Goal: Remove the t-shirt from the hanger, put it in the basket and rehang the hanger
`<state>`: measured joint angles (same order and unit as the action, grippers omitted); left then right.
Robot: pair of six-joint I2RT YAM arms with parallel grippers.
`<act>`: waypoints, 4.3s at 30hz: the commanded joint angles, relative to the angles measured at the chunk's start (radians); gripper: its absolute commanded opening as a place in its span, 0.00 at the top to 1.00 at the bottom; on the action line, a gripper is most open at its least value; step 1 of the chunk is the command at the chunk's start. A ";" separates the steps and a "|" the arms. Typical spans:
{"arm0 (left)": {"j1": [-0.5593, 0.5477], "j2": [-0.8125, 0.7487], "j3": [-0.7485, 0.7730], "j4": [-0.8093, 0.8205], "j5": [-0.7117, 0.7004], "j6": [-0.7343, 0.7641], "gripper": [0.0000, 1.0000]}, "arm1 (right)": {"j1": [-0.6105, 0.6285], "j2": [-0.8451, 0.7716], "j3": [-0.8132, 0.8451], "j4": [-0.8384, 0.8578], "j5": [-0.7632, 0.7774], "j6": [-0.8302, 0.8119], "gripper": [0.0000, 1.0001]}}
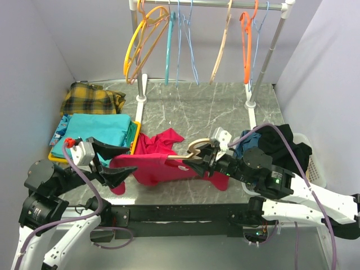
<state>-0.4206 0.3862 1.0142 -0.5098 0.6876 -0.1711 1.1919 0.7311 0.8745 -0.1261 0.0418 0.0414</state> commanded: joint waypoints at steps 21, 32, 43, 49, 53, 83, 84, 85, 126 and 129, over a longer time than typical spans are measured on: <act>-0.009 -0.087 -0.186 0.089 -0.099 -0.130 0.32 | 0.008 -0.064 0.259 -0.244 0.036 -0.117 1.00; -0.009 0.008 -0.180 0.065 -0.175 -0.150 0.75 | 0.006 -0.103 0.253 -0.231 0.090 -0.135 1.00; -0.009 0.042 -0.170 0.082 -0.262 -0.160 0.99 | 0.006 -0.217 0.245 -0.259 0.155 -0.141 1.00; -0.009 0.134 -0.065 0.018 -0.653 -0.203 0.99 | 0.006 -0.266 0.207 -0.277 0.173 -0.117 1.00; -0.007 0.206 0.019 -0.035 -0.937 -0.251 0.99 | 0.006 -0.276 0.213 -0.371 0.197 -0.071 1.00; -0.009 0.166 -0.039 -0.077 -0.858 -0.249 0.76 | 0.006 -0.032 0.201 -0.345 0.207 -0.032 1.00; -0.009 0.152 -0.034 -0.096 -0.859 -0.243 0.69 | 0.005 -0.016 0.176 -0.325 0.202 -0.028 1.00; -0.009 0.145 -0.029 -0.110 -0.869 -0.239 0.58 | 0.005 0.011 0.167 -0.311 0.198 -0.025 1.00; -0.009 0.189 -0.029 -0.050 0.130 -0.011 0.11 | -0.002 0.418 0.457 -0.323 -0.243 -0.130 1.00; -0.009 0.177 -0.058 -0.030 0.112 -0.045 0.14 | -0.002 0.418 0.477 -0.325 -0.250 -0.143 1.00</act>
<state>-0.4328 0.5823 0.9833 -0.5667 0.7734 -0.2127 1.1931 1.1664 1.2648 -0.4957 -0.1898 -0.0731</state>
